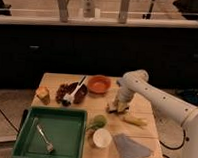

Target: Wipe table surface with eraser

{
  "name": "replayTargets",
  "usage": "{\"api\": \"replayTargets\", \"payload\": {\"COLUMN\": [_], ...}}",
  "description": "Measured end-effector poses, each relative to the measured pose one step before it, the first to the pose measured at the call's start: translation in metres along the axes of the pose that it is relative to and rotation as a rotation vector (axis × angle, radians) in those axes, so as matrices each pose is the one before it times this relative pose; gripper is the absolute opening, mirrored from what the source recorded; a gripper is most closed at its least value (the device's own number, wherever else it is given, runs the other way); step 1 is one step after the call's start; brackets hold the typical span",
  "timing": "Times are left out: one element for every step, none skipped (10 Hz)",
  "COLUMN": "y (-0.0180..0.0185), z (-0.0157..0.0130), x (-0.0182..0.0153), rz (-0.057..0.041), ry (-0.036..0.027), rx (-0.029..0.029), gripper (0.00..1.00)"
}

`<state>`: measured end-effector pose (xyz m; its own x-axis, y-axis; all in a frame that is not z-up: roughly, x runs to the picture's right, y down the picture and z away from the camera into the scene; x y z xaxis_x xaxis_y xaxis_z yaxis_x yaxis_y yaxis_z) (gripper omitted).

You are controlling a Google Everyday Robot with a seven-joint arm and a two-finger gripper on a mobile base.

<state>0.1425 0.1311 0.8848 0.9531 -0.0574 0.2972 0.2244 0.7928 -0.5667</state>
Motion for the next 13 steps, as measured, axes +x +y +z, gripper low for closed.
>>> {"api": "replayTargets", "payload": {"y": [-0.01181,-0.00768,-0.00525,-0.00327,-0.00241,0.00315,0.0058,0.01143,0.01079,0.01487,0.0139,0.01101,0.00744], "z": [0.0002,0.00083,0.00123,-0.00027,0.00069,0.00066,0.00053,0.00228,0.00136,0.00267,0.00138,-0.00029,-0.00095], "x": [-0.00325,-0.00887,-0.01096,-0.00856,-0.01392,-0.00665,-0.00756,-0.0083,-0.00301,-0.00276,0.00189,0.00767,0.01192], "rz": [-0.01197,-0.02175,-0.02563,-0.0222,-0.04383,-0.02593,-0.02524,-0.02526,-0.00937,-0.00897,0.00065,0.00896,0.01849], "ry": [0.00432,0.00458,0.00217,-0.0002,-0.00592,-0.0051,-0.00496,-0.00631,-0.00307,-0.00431,-0.00099,-0.00028,0.00374], "rx": [0.0058,-0.00417,-0.00114,0.00152,-0.00098,-0.00367,-0.00489,-0.01089,-0.00838,-0.01315,-0.00994,-0.00436,-0.00215], "gripper": [0.0,0.0,0.0,0.0,0.0,0.0,0.0,0.0,0.0,0.0,0.0,0.0,0.0]}}
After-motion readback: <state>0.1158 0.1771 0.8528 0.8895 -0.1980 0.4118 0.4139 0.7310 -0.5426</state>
